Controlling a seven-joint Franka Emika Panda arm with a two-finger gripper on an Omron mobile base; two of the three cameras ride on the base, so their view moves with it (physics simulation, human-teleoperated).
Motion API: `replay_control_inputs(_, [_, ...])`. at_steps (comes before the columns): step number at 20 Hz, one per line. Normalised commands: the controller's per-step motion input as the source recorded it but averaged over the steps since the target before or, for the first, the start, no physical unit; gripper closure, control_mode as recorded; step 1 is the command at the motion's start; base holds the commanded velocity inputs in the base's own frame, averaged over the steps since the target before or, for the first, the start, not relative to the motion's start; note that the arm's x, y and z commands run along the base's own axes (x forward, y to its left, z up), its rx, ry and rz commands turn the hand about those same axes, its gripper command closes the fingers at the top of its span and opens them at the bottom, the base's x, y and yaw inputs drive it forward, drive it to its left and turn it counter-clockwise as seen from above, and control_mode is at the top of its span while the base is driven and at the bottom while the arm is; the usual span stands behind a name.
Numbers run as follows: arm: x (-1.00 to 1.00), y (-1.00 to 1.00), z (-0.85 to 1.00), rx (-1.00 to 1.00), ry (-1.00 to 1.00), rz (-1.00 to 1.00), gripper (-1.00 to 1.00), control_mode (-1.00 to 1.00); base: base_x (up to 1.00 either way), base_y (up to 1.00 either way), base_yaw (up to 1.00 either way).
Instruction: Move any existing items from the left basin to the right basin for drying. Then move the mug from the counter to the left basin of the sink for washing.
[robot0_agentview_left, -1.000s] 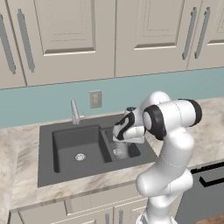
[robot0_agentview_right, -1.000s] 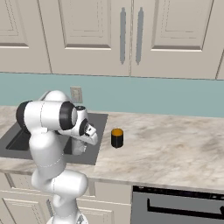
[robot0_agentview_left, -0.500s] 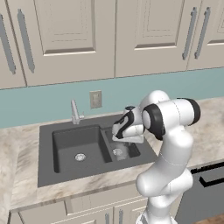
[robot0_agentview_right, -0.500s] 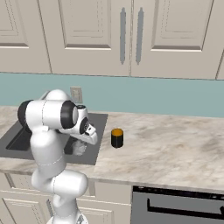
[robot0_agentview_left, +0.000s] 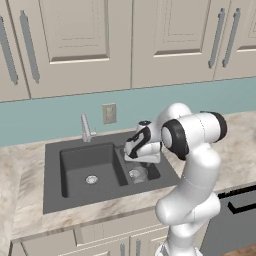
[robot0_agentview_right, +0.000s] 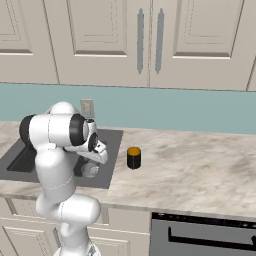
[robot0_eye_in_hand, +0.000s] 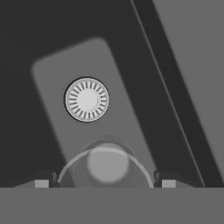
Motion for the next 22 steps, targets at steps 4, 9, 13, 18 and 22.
replay_control_inputs(4, [0.0, 0.03, 0.2, 0.0, 0.0, 0.0, -1.0, -1.0, 0.0, 0.0, 0.0])
replay_control_inputs(9, [0.0, 0.0, 0.35, 0.0, 0.0, 0.0, -1.0, -1.0, 0.0, 0.0, 0.0])
replay_control_inputs(13, [0.0, 0.0, 0.36, -0.01, 0.0, 0.0, -1.0, -1.0, 0.0, 0.0, 0.0])
replay_control_inputs(18, [0.0, 0.0, 0.34, -0.01, 0.0, 0.0, -1.0, -1.0, 0.0, 0.0, 0.0])
replay_control_inputs(22, [-0.02, -0.06, 0.22, -0.01, 0.0, 0.0, -1.0, -1.0, 0.0, 0.0, 0.0])
